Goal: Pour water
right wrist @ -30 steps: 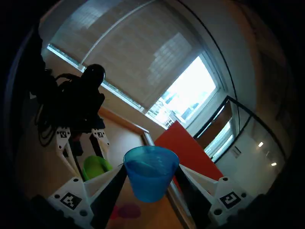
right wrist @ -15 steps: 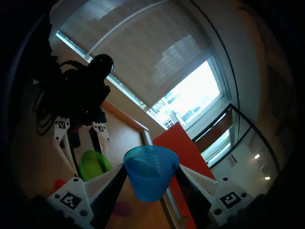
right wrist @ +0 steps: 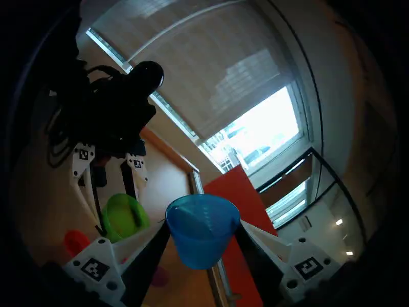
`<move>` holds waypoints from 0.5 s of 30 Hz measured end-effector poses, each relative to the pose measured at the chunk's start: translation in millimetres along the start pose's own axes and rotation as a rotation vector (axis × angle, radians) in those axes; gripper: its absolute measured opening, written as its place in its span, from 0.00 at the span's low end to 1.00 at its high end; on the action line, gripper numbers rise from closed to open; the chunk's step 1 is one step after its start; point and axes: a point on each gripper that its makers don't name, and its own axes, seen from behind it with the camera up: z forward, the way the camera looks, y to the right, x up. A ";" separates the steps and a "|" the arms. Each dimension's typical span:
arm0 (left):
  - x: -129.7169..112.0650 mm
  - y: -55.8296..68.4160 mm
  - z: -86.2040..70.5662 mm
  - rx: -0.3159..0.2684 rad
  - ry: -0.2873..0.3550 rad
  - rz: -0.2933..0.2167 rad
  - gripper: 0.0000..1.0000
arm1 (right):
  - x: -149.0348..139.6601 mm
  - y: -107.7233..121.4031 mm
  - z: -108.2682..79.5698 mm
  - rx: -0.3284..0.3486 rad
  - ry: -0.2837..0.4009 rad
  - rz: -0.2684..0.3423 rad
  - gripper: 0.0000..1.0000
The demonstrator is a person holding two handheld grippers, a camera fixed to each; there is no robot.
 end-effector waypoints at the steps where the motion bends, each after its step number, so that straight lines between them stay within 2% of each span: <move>1: -0.2 -0.1 -0.1 0.000 0.000 0.000 0.83 | 0.3 0.0 0.6 0.000 -0.001 -0.007 0.90; 15: 2.1 -0.7 -1.0 0.004 0.004 0.000 0.83 | -0.1 0.2 5.6 -0.015 -0.018 -0.093 0.90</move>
